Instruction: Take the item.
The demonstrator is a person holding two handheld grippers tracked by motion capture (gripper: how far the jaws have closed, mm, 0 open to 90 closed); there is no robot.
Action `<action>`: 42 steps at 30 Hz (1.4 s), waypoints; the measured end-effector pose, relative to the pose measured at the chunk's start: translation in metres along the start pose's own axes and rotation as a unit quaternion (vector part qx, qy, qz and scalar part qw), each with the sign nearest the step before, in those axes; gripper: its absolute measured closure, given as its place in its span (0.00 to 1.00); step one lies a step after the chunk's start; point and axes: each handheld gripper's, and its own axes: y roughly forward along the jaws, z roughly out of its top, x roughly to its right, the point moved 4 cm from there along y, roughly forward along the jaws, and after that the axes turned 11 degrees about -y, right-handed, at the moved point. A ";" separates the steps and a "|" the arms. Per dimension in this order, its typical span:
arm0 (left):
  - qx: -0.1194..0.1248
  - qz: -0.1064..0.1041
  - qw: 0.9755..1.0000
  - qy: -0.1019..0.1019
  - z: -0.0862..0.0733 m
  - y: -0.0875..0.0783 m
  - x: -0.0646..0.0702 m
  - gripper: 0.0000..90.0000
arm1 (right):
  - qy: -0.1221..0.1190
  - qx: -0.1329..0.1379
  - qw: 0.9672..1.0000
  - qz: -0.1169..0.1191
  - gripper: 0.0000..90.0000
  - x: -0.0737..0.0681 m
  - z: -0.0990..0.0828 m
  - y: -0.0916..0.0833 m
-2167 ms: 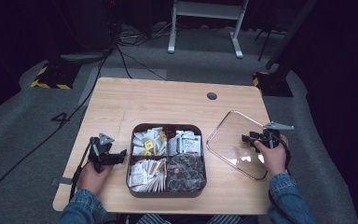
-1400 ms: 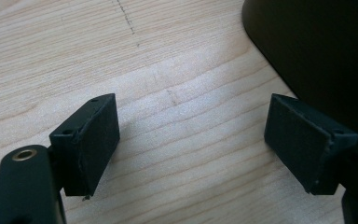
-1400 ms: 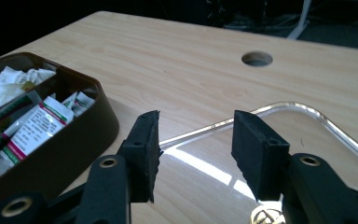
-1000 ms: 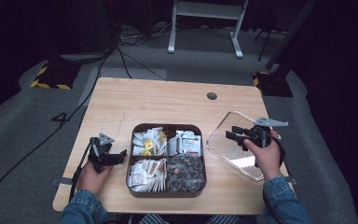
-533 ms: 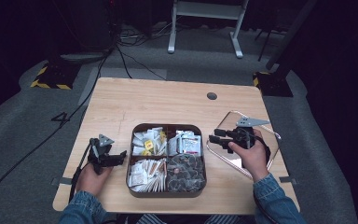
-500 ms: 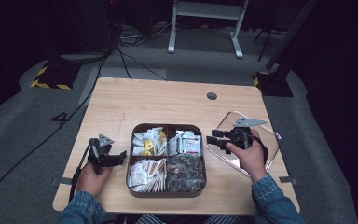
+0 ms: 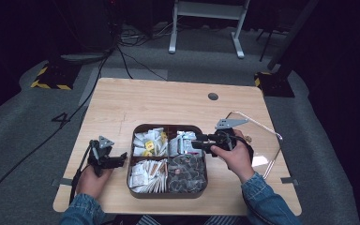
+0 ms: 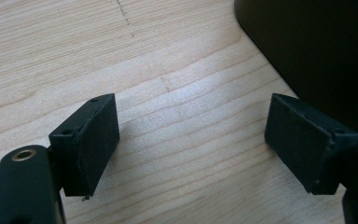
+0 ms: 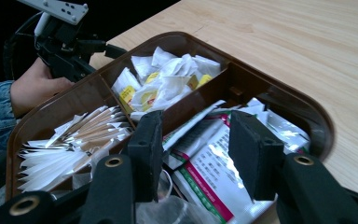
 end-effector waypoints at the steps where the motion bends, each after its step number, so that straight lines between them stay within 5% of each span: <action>1: 0.000 0.000 1.000 0.000 0.000 0.000 0.000 0.20 | 0.001 -0.001 1.000 0.002 0.61 -0.001 0.001 0.003; 18: 0.000 -0.001 1.000 0.002 0.000 0.000 0.000 0.20 | 0.006 -0.072 0.997 0.005 0.59 -0.007 -0.004 0.048; 42: 0.000 -0.001 1.000 0.002 0.000 0.000 0.000 0.20 | -0.008 -0.107 0.994 0.014 0.82 -0.014 -0.006 0.075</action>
